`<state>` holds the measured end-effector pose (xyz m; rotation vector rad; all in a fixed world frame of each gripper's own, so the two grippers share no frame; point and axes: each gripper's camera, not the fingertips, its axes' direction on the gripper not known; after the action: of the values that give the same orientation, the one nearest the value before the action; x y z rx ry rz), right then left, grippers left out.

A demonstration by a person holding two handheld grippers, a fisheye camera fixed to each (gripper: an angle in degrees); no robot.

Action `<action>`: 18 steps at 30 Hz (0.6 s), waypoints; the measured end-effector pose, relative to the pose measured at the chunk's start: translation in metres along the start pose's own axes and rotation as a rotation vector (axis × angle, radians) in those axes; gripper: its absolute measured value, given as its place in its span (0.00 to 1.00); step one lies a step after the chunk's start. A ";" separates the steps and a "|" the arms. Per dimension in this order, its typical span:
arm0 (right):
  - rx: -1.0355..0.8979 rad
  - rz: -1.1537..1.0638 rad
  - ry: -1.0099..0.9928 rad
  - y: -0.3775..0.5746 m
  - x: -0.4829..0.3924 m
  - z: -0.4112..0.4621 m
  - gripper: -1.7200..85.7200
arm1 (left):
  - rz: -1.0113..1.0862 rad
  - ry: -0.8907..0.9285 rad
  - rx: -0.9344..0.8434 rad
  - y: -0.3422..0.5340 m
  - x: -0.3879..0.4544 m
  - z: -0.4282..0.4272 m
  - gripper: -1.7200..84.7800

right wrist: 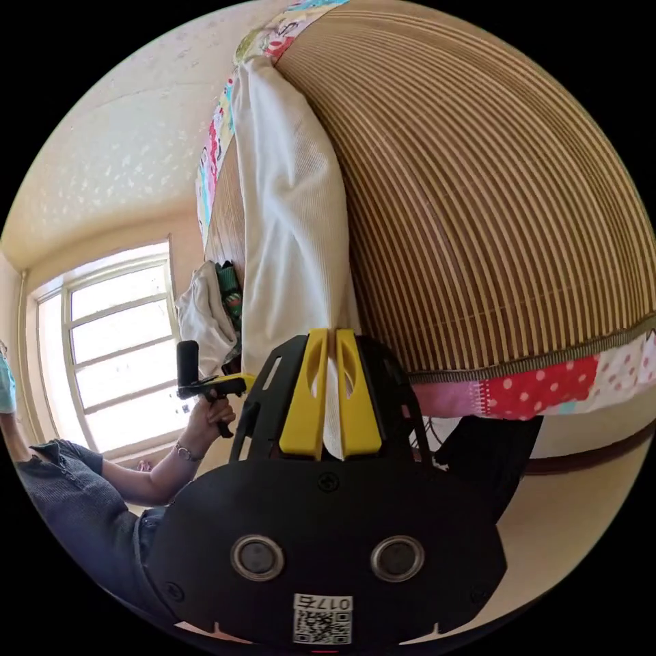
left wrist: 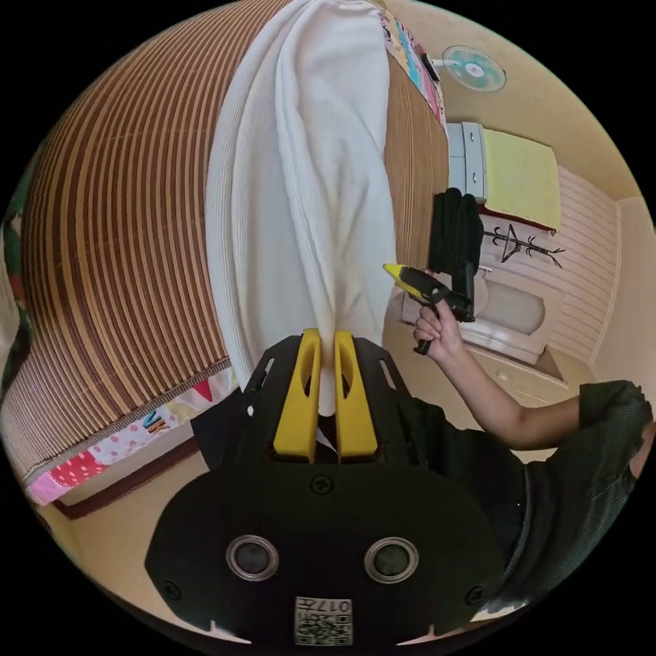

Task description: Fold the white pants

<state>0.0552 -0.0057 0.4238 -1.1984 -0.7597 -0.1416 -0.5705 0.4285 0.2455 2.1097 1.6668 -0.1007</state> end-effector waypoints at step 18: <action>0.039 -0.172 0.480 -0.061 -0.073 0.052 0.09 | -0.182 -0.007 0.250 0.076 -0.050 -0.053 0.06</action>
<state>-0.0524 -0.0046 0.4362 -1.0055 -0.4380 -0.5338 -0.5240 0.3906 0.3322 2.1217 1.9246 -0.3910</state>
